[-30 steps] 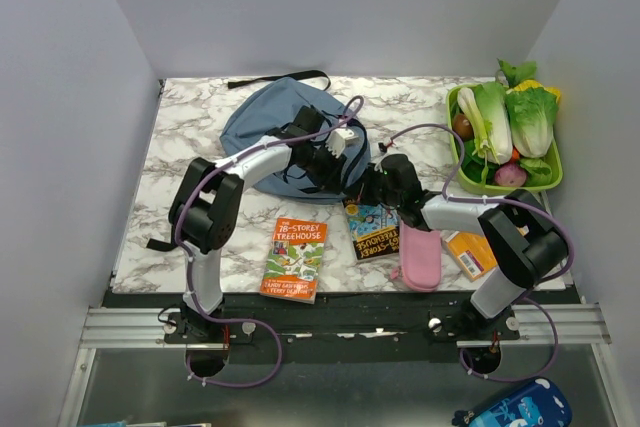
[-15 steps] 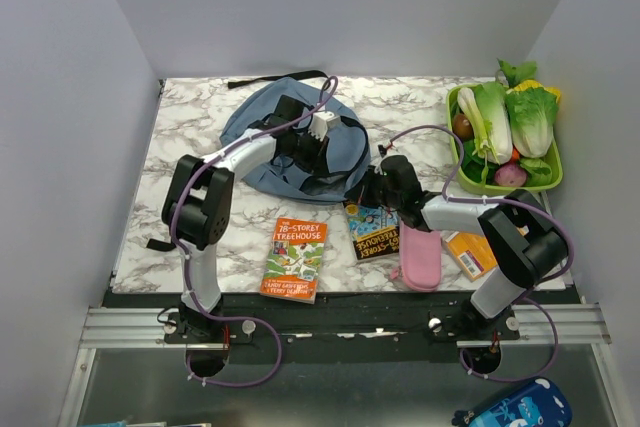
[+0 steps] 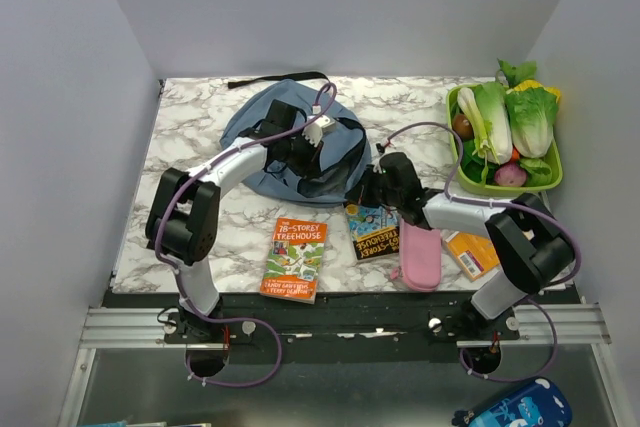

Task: Pack the student bag
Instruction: Adjust the student bag at the center of the board.

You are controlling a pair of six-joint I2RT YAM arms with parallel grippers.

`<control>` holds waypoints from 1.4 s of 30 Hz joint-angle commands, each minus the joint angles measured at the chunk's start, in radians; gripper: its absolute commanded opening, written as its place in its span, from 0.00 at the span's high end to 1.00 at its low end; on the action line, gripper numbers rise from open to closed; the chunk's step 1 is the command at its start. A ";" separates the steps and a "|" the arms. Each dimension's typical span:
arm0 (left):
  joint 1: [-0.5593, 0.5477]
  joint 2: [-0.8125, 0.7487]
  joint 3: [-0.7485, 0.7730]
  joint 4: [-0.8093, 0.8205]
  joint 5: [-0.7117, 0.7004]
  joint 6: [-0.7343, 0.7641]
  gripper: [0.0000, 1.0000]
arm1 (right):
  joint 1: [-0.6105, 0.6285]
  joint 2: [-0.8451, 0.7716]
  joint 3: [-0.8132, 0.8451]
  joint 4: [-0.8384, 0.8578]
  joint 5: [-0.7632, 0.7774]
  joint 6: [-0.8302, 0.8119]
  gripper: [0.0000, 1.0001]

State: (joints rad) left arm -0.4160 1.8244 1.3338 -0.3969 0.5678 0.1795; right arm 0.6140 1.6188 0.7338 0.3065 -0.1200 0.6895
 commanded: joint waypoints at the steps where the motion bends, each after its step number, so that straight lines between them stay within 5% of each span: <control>1: 0.005 -0.060 -0.056 0.015 -0.022 0.041 1.00 | 0.007 -0.074 0.061 -0.151 0.039 -0.073 0.86; 4: 0.005 -0.089 -0.071 0.032 -0.025 0.040 1.00 | 0.007 -0.096 0.117 -0.187 0.056 -0.102 0.65; 11: 0.005 -0.128 -0.081 0.044 -0.009 0.025 1.00 | 0.001 -0.079 0.233 -0.239 -0.010 -0.073 0.45; 30: 0.000 -0.226 -0.111 0.040 0.046 -0.003 1.00 | -0.046 0.102 0.400 -0.353 -0.113 0.048 0.43; 37: -0.012 -0.246 -0.111 0.018 0.072 -0.003 1.00 | -0.054 0.139 0.449 -0.351 -0.129 0.061 0.53; 42: -0.012 -0.246 -0.105 0.012 0.057 0.008 1.00 | -0.054 0.138 0.441 -0.351 -0.159 0.084 0.41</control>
State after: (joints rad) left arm -0.4213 1.6150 1.2282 -0.3687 0.5846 0.1860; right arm 0.5671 1.7432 1.1568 -0.0238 -0.2390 0.7448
